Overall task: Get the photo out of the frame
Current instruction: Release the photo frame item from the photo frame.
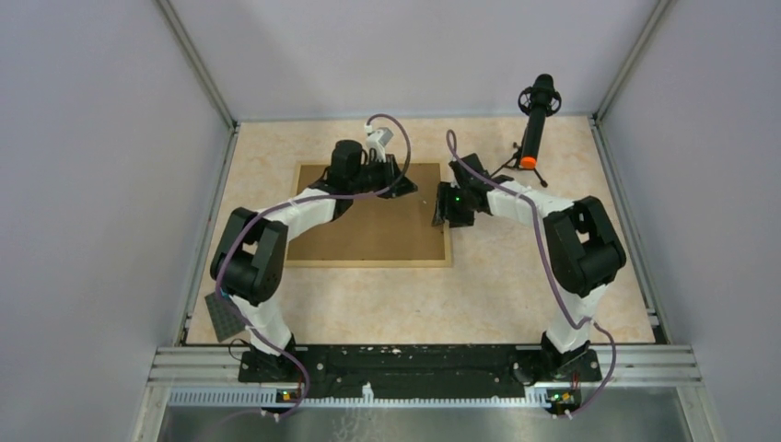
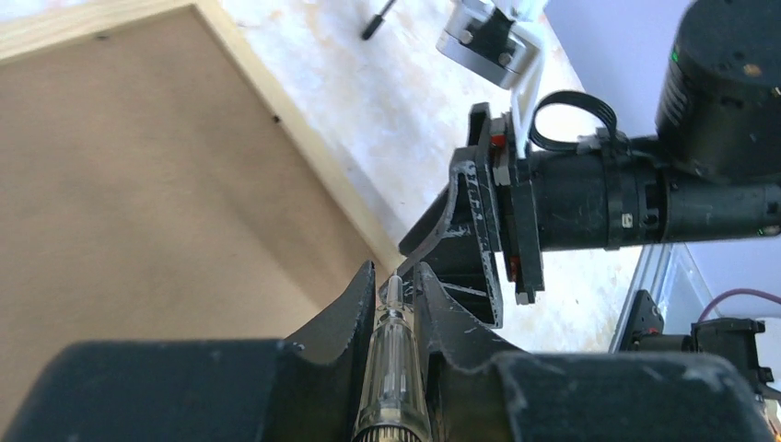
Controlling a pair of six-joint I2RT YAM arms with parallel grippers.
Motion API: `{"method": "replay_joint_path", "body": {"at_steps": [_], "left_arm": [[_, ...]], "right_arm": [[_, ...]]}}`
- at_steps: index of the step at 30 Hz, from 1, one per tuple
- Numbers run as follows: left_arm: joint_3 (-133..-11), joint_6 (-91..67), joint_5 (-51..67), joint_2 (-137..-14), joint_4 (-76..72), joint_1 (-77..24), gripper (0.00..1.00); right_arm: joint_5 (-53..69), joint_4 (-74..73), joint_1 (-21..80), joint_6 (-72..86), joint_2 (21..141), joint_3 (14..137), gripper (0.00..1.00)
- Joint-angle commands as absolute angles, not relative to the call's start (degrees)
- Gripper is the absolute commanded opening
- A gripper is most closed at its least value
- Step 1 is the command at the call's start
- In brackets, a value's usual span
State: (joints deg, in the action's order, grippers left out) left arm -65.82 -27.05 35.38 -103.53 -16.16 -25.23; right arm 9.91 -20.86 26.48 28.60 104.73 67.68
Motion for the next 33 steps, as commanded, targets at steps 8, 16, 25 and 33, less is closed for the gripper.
{"method": "replay_joint_path", "body": {"at_steps": [8, 16, 25, 33], "left_arm": [[-60.73, -23.82, 35.43, -95.76, -12.34, -20.14, 0.0], [-60.19, -24.17, 35.58, -95.71, -13.07, -19.38, 0.0], [-60.21, -24.32, 35.86, -95.98, -12.82, -19.07, 0.0], [-60.38, -25.55, 35.51, -96.87, -13.05, -19.06, 0.0]], "right_arm": [[-3.35, -29.29, 30.61, 31.45, 107.74, 70.98, 0.46], [-6.22, -30.34, 31.37, 30.94, 106.26, 69.41, 0.47], [-7.47, -29.32, 31.88, 31.12, 103.88, 67.02, 0.48], [-6.84, -29.96, 32.34, 32.54, 109.04, 71.12, 0.49]]}}
